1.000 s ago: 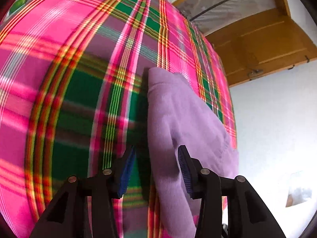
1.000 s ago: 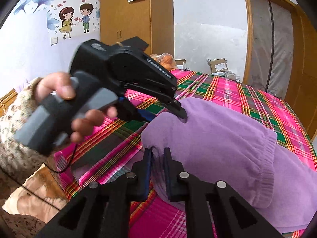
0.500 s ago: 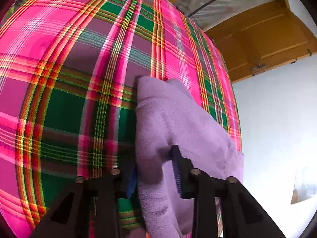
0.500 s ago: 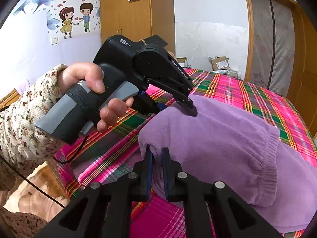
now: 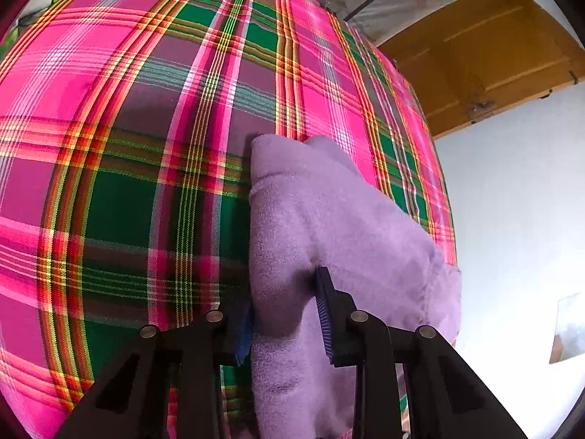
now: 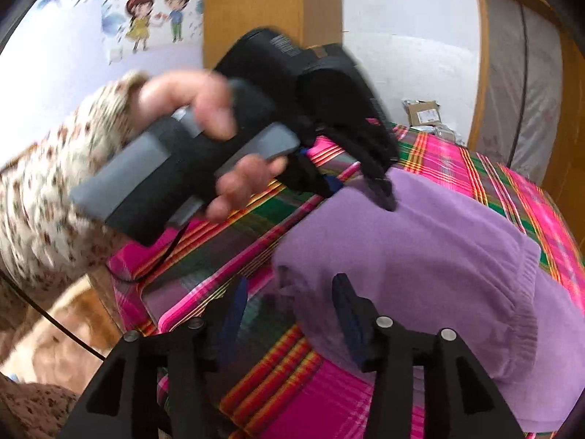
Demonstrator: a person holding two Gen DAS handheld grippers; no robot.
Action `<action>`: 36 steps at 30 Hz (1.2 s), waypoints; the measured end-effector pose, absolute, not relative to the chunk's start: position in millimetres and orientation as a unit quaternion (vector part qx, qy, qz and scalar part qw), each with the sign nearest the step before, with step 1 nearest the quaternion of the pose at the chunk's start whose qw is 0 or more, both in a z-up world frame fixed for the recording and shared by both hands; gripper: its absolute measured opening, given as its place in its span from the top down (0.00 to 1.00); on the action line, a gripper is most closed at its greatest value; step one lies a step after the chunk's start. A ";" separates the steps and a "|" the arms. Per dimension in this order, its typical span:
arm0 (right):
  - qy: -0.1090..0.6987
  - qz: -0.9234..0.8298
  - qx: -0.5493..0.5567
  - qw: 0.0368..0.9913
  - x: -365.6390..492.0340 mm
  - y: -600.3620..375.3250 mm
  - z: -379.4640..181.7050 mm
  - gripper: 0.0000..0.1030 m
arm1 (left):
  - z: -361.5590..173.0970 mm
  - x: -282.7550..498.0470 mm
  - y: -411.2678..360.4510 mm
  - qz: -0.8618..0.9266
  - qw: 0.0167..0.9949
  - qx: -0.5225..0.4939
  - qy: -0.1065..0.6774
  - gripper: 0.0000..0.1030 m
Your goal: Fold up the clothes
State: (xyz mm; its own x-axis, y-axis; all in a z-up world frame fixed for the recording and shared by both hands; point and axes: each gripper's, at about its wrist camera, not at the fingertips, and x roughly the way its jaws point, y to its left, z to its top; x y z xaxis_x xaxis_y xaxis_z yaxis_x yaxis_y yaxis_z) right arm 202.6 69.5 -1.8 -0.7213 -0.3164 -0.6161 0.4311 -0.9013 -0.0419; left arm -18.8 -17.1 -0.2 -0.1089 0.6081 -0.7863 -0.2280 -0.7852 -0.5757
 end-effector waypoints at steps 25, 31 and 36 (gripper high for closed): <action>0.047 -0.929 0.340 0.141 180.6 90.8 -3.8 0.85 | 7.9 -24.2 9.2 0.759 0.275 -0.583 -0.091 0.71; 0.046 -0.924 0.347 0.153 166.1 87.3 -3.9 0.85 | 16.1 -6.9 14.0 0.798 0.286 -0.531 -0.017 0.87; 0.053 -0.922 0.349 0.157 160.3 80.4 -2.8 0.86 | 17.6 -8.8 17.1 0.808 0.286 -0.516 -0.002 0.87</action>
